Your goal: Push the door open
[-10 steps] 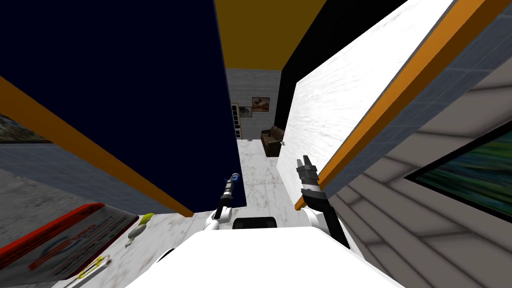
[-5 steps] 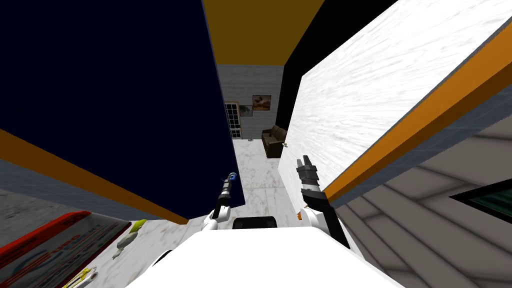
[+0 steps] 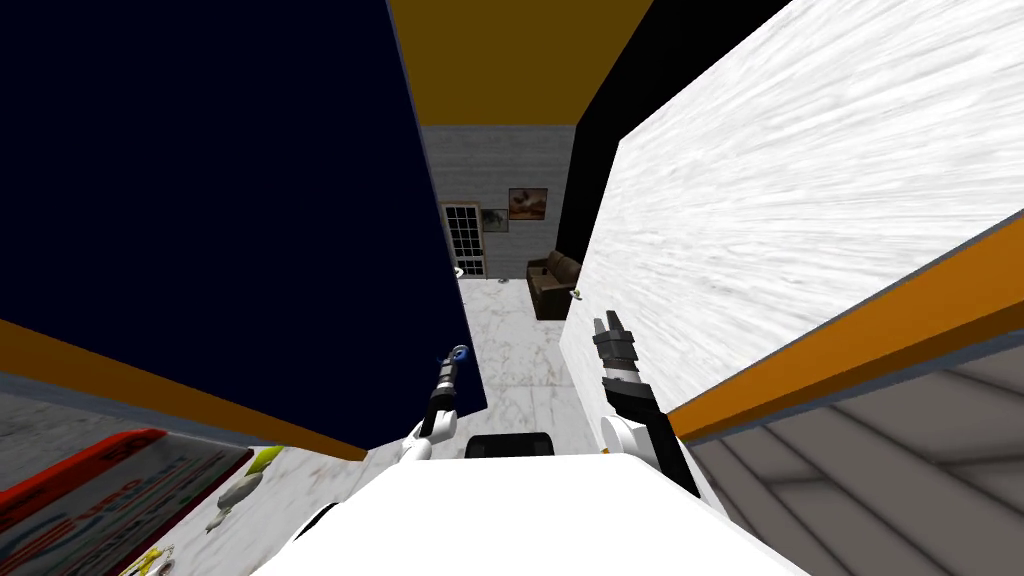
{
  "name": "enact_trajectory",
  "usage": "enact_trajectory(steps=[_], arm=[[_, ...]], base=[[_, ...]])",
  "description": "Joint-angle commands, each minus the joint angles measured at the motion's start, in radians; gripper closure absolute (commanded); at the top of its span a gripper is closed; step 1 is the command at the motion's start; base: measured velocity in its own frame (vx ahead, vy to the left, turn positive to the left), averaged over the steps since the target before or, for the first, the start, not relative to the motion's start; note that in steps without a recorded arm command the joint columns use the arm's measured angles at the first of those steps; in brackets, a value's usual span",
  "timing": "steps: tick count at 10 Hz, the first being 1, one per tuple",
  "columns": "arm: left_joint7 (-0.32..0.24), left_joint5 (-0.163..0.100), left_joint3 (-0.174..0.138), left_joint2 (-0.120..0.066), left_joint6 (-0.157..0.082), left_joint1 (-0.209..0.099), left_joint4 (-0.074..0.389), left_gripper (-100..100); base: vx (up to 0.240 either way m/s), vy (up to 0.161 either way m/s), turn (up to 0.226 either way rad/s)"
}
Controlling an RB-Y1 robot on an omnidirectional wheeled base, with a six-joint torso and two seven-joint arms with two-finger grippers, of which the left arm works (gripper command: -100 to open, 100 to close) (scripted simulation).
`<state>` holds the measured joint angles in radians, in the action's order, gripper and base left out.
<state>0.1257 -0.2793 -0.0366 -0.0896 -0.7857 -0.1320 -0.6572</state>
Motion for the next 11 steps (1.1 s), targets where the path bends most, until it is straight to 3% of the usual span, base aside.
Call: enact_trajectory(steps=[1, 11], arm=[[0.003, -0.014, -0.029, -0.013, -0.013, -0.004, 0.011, 100], [0.031, -0.061, -0.123, -0.018, -0.018, -0.004, 0.025, 100]], base=[[0.131, -0.025, 0.047], [0.173, -0.063, 0.061]])
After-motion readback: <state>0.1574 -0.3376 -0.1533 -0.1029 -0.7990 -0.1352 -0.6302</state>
